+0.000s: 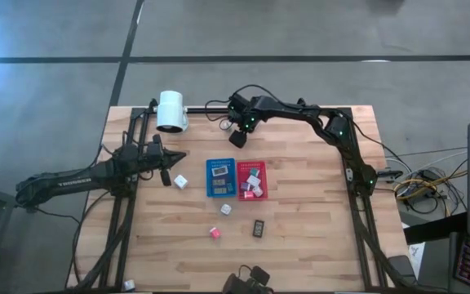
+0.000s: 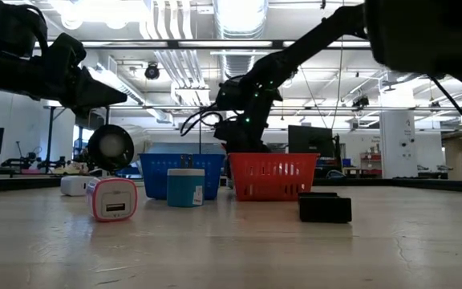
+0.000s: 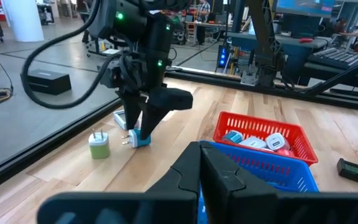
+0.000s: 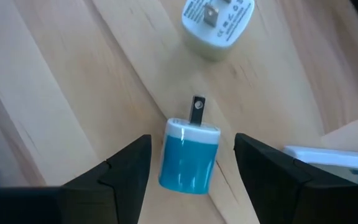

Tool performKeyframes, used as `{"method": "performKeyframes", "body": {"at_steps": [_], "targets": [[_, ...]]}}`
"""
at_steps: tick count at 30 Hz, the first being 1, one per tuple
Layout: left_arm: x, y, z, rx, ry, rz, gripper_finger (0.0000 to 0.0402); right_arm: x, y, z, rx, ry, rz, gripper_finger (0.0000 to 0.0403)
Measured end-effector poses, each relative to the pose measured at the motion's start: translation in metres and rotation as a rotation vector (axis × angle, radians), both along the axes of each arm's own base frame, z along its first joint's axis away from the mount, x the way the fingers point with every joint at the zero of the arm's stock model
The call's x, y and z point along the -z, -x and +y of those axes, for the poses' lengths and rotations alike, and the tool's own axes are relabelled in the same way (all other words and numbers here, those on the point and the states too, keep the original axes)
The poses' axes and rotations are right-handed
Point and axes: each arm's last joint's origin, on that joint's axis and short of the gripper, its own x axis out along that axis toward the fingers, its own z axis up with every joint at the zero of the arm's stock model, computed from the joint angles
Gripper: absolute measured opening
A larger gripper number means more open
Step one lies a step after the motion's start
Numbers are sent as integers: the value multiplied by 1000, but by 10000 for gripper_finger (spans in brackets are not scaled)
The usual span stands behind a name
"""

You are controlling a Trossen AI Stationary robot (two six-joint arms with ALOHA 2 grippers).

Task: Pick & Place Office items
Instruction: Put the blue charger adapter into the red bin

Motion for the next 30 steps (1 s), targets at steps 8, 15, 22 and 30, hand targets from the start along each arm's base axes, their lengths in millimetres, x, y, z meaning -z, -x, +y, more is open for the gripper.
{"method": "performKeyframes", "body": {"at_steps": [8,15,22,30], "targets": [[0,0,0,0,0,0,12,17,-4,0,-15,-21,11,224],[0,0,0,0,0,0,12,17,-5,-1,-35,-15,-3,207],[0,0,0,0,0,0,12,18,2,4,-103,-31,83,134],[0,0,0,0,0,0,12,9,5,6,-95,-12,109,126]]}}
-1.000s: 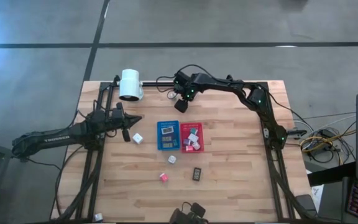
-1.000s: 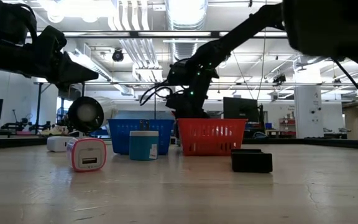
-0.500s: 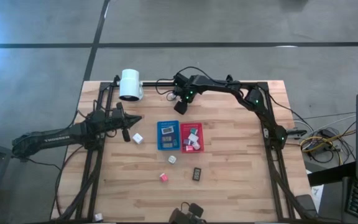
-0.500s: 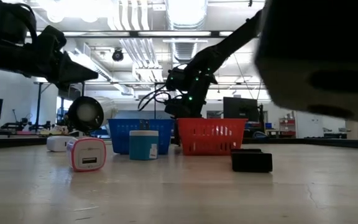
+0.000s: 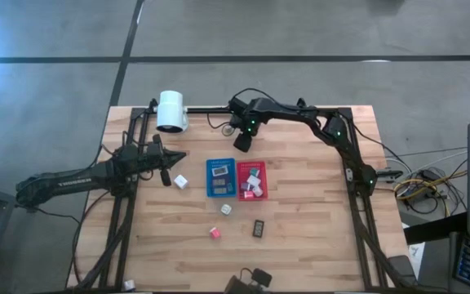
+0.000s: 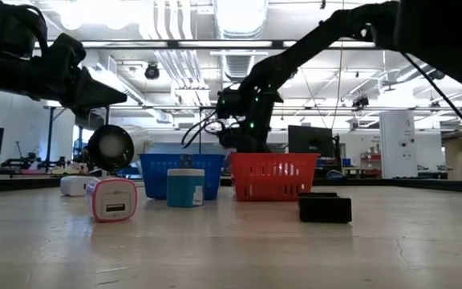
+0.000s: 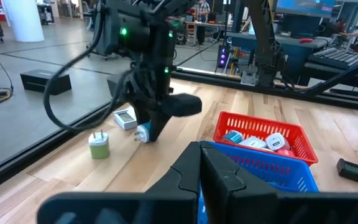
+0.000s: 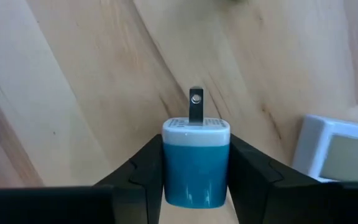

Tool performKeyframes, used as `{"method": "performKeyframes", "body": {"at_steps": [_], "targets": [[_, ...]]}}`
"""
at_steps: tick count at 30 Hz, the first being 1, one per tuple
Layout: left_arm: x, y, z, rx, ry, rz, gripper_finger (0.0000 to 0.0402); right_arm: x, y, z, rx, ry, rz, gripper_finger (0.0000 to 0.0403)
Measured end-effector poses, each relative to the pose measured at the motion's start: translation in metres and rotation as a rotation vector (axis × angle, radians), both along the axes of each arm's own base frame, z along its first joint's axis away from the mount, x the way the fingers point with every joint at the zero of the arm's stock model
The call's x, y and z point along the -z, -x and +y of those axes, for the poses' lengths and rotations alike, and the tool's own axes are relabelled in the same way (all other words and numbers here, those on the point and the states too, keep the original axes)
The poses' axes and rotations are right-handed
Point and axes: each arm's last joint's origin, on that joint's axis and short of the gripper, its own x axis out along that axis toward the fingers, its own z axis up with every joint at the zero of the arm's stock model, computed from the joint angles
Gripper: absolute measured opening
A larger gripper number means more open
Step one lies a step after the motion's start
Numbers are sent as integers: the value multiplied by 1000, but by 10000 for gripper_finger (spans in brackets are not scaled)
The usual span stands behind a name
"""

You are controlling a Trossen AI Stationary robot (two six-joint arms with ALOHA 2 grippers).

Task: Pick & Place Office items
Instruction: Put the blue charger adapter into the red bin

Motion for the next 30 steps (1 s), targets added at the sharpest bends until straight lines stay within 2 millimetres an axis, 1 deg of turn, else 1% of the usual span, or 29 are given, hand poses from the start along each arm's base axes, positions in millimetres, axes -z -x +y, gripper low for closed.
{"method": "performKeyframes", "body": {"at_steps": [2,4,7,10,14,16,18,21,24,27,30], "targets": [[0,0,0,0,1,1,12,-11,0,2,-2,9,-23,126],[0,0,0,0,2,4,12,-26,0,6,-17,25,-60,126],[1,0,0,0,8,13,12,-52,-2,19,-63,53,-121,126],[3,0,0,0,13,27,12,-81,-4,36,-115,76,-212,126],[4,1,0,0,24,37,12,-122,-2,71,-216,117,-334,126],[4,0,0,6,29,35,12,-138,3,91,-265,138,-385,126],[4,0,-1,13,33,34,12,-153,11,109,-310,166,-475,126],[4,0,-1,17,40,32,12,-178,35,128,-377,155,-692,126],[4,0,-1,15,46,29,12,-200,73,142,-376,186,-901,126],[4,0,-1,15,48,29,12,-205,116,155,-356,215,-1024,126],[4,0,-1,15,48,29,12,-199,161,167,-318,265,-1097,126]]}}
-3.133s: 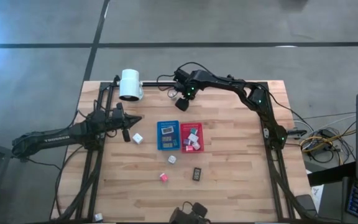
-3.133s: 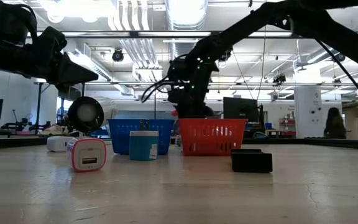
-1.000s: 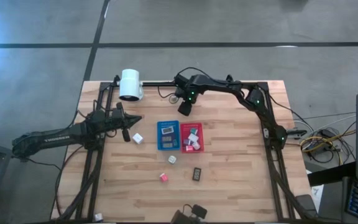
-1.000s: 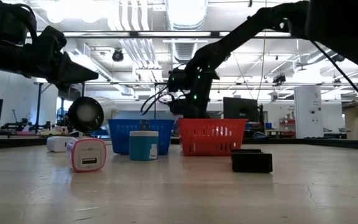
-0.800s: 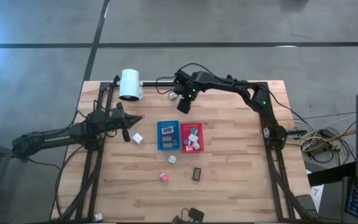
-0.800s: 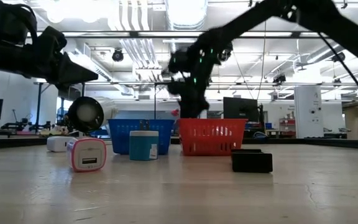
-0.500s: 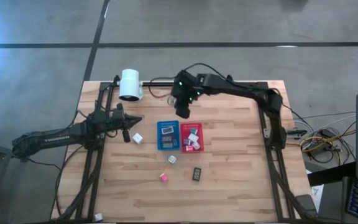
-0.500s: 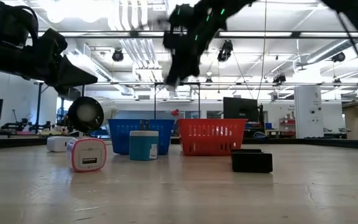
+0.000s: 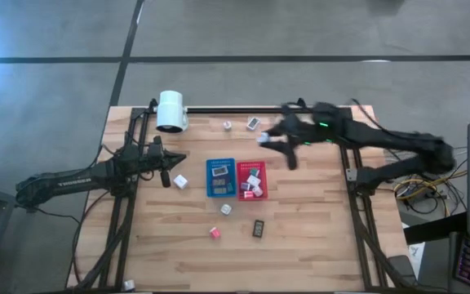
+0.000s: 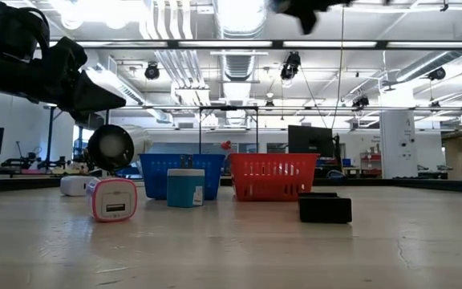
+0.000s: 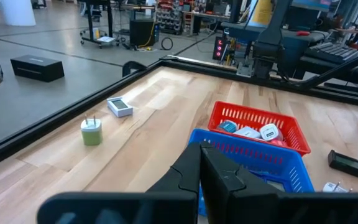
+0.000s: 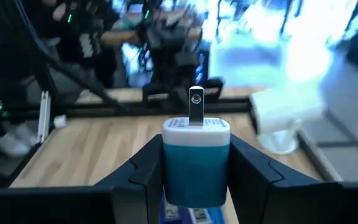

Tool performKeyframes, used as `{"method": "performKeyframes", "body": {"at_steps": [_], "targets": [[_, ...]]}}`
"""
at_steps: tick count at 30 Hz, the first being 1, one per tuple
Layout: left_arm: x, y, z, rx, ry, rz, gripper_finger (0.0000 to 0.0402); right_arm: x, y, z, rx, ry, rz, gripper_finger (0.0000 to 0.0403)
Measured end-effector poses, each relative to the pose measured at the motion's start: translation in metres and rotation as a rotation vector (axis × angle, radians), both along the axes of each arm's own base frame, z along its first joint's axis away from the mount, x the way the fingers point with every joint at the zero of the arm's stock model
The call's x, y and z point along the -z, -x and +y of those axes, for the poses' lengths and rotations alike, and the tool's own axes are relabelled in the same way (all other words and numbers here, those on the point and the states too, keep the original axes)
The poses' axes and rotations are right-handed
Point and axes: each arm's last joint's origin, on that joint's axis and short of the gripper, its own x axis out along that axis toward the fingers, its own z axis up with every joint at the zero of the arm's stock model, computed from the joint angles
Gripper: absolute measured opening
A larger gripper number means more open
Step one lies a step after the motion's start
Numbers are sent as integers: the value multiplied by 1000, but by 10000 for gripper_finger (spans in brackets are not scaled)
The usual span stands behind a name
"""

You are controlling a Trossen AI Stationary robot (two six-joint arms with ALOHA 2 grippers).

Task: Pick & Place Office items
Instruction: Put the blue charger adapter into the red bin

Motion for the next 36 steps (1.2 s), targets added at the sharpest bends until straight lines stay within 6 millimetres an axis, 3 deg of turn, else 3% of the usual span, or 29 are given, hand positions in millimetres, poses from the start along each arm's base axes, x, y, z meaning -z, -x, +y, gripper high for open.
{"method": "performKeyframes", "body": {"at_steps": [5,9,12,21,36], "targets": [[0,0,0,0,-5,1,12,28,62,19,29,66,-157,126],[0,0,0,-7,-9,2,12,63,89,30,5,78,-380,126],[0,0,0,-8,-24,7,12,91,102,32,8,52,-419,126],[0,0,0,-5,-47,14,12,133,123,35,62,72,-457,126],[0,0,1,-26,-26,8,12,146,117,33,96,97,-380,126]]}}
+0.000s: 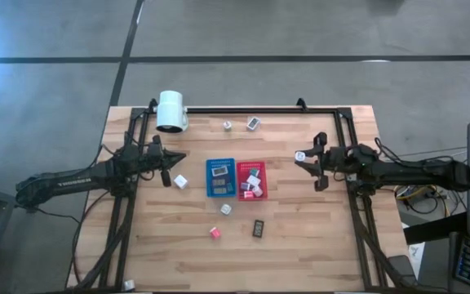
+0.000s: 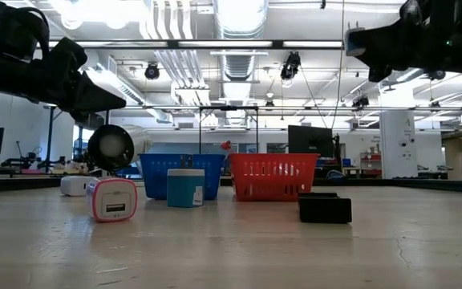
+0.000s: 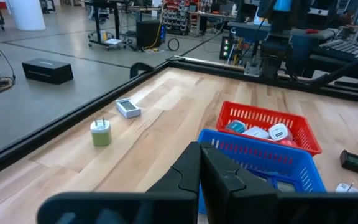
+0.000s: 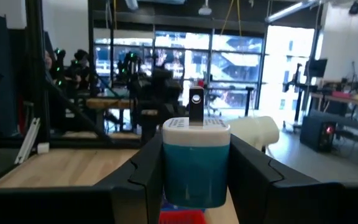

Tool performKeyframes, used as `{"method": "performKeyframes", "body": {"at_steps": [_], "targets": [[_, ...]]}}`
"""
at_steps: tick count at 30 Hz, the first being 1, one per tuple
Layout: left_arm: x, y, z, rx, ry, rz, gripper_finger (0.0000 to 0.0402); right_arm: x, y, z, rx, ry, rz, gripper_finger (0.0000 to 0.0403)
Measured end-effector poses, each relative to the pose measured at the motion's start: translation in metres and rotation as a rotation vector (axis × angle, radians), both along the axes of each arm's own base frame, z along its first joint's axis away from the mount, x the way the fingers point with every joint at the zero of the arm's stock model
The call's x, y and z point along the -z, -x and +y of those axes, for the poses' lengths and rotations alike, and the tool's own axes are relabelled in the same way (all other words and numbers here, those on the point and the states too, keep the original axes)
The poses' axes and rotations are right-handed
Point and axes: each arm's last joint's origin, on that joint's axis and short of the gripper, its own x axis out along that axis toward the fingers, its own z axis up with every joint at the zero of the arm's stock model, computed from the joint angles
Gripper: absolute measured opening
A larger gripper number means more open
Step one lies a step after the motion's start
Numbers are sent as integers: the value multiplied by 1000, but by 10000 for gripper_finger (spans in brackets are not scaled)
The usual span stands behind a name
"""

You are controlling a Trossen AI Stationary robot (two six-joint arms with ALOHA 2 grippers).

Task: Pick & Place Office items
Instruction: Put the blue charger adapter into the red bin

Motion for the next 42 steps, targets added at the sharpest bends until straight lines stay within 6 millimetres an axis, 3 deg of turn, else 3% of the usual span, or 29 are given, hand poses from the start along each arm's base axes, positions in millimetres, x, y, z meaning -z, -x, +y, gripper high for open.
{"method": "performKeyframes", "body": {"at_steps": [17,31,42], "targets": [[0,0,0,1,-5,1,12,6,-42,-10,43,-36,201,129],[0,0,0,0,-4,2,12,15,-94,-19,24,-79,362,130],[0,0,0,-1,-2,2,12,32,-142,-26,20,-130,600,130]]}}
